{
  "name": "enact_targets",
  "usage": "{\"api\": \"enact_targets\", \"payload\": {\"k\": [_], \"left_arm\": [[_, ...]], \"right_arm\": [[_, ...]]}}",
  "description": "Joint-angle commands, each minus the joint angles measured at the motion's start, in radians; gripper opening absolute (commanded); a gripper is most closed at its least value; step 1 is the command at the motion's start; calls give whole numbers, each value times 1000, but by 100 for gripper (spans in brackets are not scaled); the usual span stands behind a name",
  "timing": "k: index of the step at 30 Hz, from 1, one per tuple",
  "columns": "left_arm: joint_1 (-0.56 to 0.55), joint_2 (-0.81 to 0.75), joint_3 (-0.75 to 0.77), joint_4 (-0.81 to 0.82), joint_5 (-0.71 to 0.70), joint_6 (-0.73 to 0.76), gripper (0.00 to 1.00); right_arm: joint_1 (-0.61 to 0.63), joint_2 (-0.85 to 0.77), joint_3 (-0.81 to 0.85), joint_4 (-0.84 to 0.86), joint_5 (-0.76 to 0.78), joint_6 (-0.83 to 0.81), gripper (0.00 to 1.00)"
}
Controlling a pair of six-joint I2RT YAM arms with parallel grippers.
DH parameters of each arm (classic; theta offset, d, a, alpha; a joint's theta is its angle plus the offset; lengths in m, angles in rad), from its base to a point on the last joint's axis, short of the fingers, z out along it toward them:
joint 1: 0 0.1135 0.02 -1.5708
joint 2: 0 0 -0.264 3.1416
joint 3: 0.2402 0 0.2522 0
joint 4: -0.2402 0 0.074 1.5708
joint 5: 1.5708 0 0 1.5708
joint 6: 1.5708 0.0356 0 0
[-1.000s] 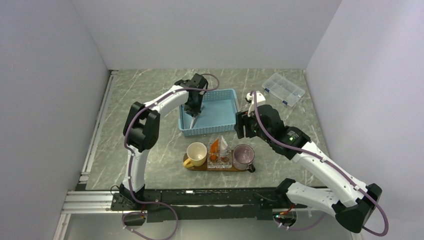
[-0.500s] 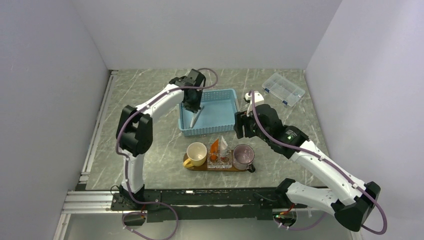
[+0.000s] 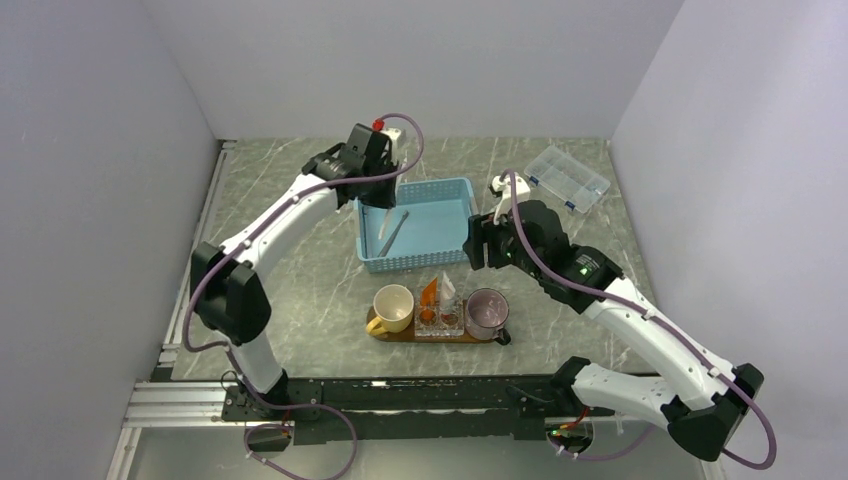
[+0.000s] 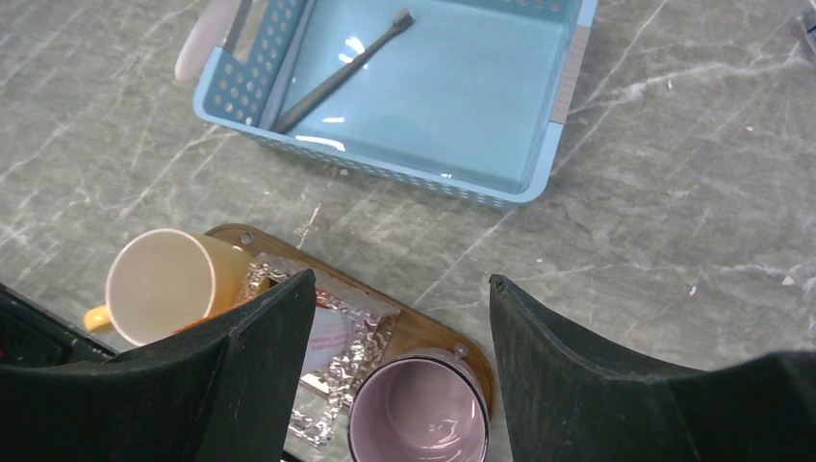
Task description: Prepare toiletry sets of a toothbrush and toothpaste on the tray
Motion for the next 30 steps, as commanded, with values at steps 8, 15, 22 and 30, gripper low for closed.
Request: {"api": "enact_targets", "payload": {"k": [8, 15, 22, 30], "left_arm": [[-1, -237, -168, 147, 192, 114, 0], [-7, -405, -305, 170, 298, 176, 0], [-58, -557, -427, 172, 305, 258, 0], [-124, -723, -552, 184, 251, 326, 0]], "right_arm": [[-4, 29, 98, 33, -63, 33, 69], [-5, 59, 154, 38, -128, 40, 70], [-12, 96, 238, 24, -254, 104, 73], [-13, 124, 296, 41, -382, 208, 75]]}}
